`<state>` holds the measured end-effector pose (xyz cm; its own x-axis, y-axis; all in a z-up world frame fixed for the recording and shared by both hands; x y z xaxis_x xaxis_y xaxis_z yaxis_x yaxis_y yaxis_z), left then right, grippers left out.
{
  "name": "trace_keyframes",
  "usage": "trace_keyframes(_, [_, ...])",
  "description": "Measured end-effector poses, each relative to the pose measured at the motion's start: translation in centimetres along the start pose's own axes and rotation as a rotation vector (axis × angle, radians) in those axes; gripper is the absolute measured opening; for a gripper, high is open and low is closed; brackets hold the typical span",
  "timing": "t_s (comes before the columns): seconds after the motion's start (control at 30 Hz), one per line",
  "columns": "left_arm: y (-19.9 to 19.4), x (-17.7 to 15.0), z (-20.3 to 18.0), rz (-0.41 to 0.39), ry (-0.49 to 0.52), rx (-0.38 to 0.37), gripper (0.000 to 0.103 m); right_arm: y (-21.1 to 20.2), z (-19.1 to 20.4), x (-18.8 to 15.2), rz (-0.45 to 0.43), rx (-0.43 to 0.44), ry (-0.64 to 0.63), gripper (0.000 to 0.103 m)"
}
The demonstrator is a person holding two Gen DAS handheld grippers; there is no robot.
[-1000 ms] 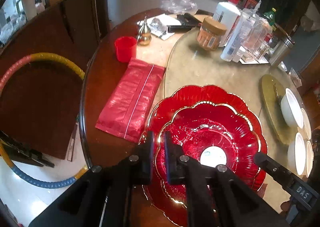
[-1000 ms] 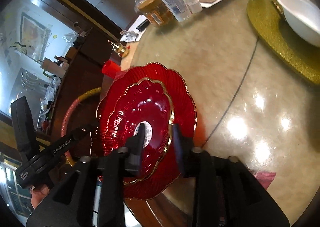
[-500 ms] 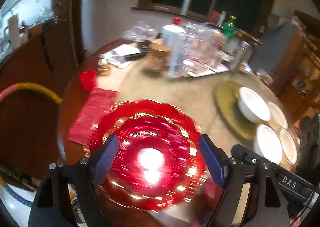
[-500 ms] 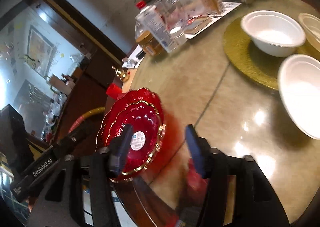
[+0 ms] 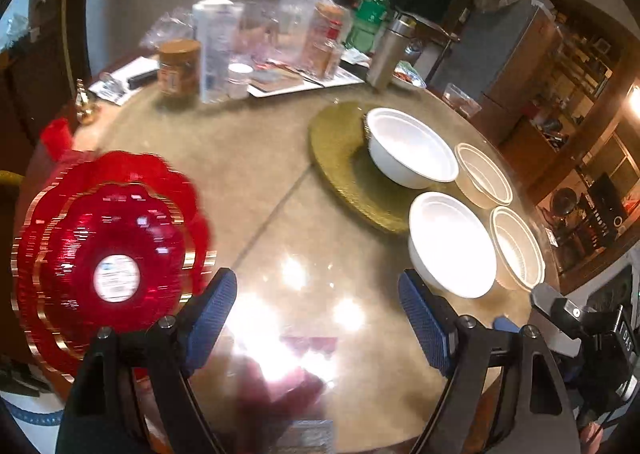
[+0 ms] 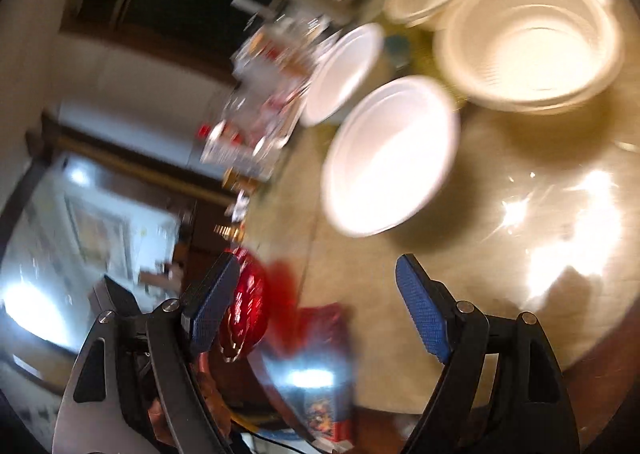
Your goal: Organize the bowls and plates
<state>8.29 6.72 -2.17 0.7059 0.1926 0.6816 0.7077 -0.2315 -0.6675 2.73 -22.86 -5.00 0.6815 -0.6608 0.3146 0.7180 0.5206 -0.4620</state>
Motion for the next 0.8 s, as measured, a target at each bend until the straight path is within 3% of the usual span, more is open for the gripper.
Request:
trace_keyframes(0.27, [3.8, -0.4, -2.8, 0.069, -0.004, -0.002, 0.083, -0.5, -3.7, 2.2, -0.007, -0.04, 0.132, 0.082])
trace_keyframes(0.8, [8.7, -0.4, -7.7, 0.127, 0.048, 0.0, 0.083, 2.7, -2.8, 4.4, -0.013, -0.125, 0.072, 0.082])
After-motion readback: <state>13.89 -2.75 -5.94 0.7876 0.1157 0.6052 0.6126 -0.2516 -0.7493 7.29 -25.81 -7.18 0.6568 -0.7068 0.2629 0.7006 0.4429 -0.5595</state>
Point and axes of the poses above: each gripper's, at about its wrist camera, not at the fingertips, and y roughly the way its jaws point, z to its left, x to its top, the point moved 2 cm from there along y, roughly the way its jaws point, and after that the axes turned 9 degrees about -z, right-handed, at the moved point
